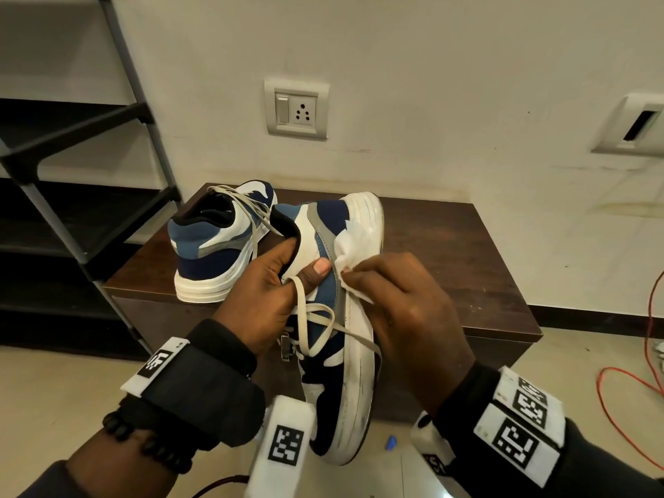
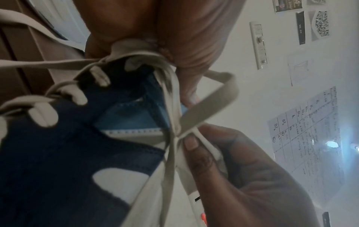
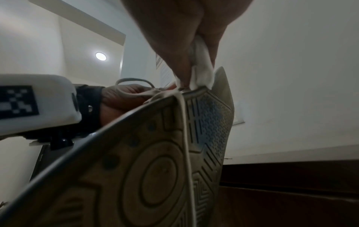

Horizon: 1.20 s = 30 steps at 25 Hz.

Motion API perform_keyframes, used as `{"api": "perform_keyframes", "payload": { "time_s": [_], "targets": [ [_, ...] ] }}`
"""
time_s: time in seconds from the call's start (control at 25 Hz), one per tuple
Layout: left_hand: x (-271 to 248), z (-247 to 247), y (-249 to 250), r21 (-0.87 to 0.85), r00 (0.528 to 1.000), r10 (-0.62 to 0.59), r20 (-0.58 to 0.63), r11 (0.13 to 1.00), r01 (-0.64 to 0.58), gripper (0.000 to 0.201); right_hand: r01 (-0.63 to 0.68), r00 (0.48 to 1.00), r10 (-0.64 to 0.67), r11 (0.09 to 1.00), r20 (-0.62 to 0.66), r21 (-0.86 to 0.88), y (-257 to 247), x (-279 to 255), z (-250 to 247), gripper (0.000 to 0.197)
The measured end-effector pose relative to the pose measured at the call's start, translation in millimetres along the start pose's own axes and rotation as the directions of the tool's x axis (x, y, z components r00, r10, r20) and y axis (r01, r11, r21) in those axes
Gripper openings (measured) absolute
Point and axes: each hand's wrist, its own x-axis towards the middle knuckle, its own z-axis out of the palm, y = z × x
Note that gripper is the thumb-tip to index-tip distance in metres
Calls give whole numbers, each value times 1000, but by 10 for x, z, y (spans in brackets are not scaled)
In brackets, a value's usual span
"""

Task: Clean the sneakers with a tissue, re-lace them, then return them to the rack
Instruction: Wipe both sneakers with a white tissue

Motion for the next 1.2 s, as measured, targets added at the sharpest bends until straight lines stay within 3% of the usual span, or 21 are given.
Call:
{"api": "perform_keyframes", "payload": {
  "time_s": [0.28,0.44,0.56,0.72,0.84,1.08,1.2],
  "targets": [
    [8,-10,-12,14,999,-2,47,1000,1,40,12,1000,-14,998,-25,-64,122,221,-81,21],
    [-69,35,51,177,990,114,88,976,-128,36,-184,959,197,980,-201,80,302,565,-254,18],
    [-78,1,198,192,961,261,90,942,-274,36,-153,925,215,965,-312,212,289,686,-462,16],
    [-65,-59,374,307,905,419,76,854,-421,26,-22,906,153,948,-394,316,186,734,-701,16],
    [-60,-72,464,448,824,558,97,715,-537,23,53,887,89,955,-454,292,150,727,-782,16],
    [26,-155,505,636,706,681,193,461,-619,25,106,878,24,965,-478,242,155,671,-834,17],
    [43,-138,421,644,756,638,147,518,-562,31,53,902,66,964,-426,260,171,634,-730,17]
  ]
}}
